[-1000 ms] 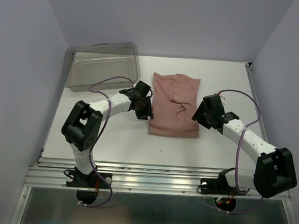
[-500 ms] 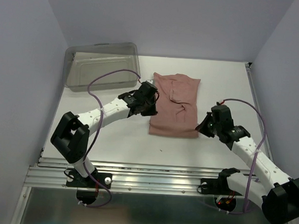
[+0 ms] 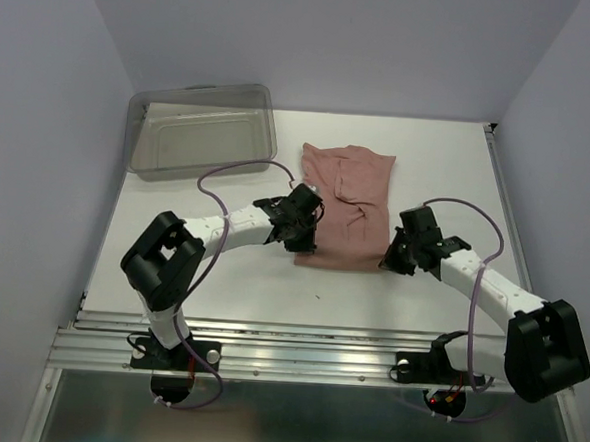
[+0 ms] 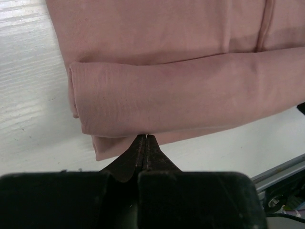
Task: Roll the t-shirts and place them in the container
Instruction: Roll the T-shirt to the center of the board.
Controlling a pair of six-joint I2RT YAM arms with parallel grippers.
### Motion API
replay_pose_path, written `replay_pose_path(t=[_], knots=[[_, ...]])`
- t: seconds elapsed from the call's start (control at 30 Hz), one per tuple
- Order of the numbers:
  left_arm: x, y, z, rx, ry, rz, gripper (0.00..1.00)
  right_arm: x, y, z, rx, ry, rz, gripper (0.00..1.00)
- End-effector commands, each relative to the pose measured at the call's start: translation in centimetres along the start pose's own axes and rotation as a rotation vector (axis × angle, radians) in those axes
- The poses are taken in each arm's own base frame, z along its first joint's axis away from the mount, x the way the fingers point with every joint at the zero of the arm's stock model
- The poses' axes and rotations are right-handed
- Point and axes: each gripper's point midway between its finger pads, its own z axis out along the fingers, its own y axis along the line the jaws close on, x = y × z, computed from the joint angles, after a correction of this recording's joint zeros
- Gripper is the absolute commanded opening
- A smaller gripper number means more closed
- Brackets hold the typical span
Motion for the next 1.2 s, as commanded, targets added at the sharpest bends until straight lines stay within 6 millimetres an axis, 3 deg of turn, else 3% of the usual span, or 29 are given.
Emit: replay_pose_path(t=[0.0, 0.13, 0.47, 0.63, 0.8, 0.93, 1.03, 1.17], knots=[[-2.3, -1.0, 0.0, 0.008, -0.056, 0.035, 0.00, -5.0, 3.0, -0.3, -0.032, -0.155, -0.027, 0.01], [-3.7, -0.7, 0.5, -0.009, -0.077, 0.038, 0.00, -6.6, 3.4, 0.5, 0.001, -0.186, -0.055, 0.01], [-6.2, 0.5, 2.4, -0.020, -0.093, 0.035, 0.00, -8.2, 3.5, 3.0, 0.024, -0.205, -0.052, 0.01], [-5.9, 0.7, 2.9, -0.022, -0.070, 0.044, 0.00, -7.6, 2.8, 4.8, 0.056, -0.179, -0.059, 0.01], [-6.0, 0.5, 1.7, -0.011, -0.079, 0.044, 0.00, -7.0, 1.3, 6.1, 0.112, -0.167, -0.063, 0.01], [-6.6, 0.1, 0.3, -0.008, -0.105, 0.039, 0.00, -8.2, 3.2, 4.0, 0.035, -0.207, -0.061, 0.01], [-6.8, -0.4, -0.6, 0.004, -0.114, 0.038, 0.00, -9.0, 5.4, 1.3, -0.075, -0.242, -0.067, 0.01], [-6.8, -2.2, -1.5, 0.056, -0.116, 0.040, 0.00, -7.7, 7.3, -0.1, -0.169, -0.208, -0.066, 0.01]])
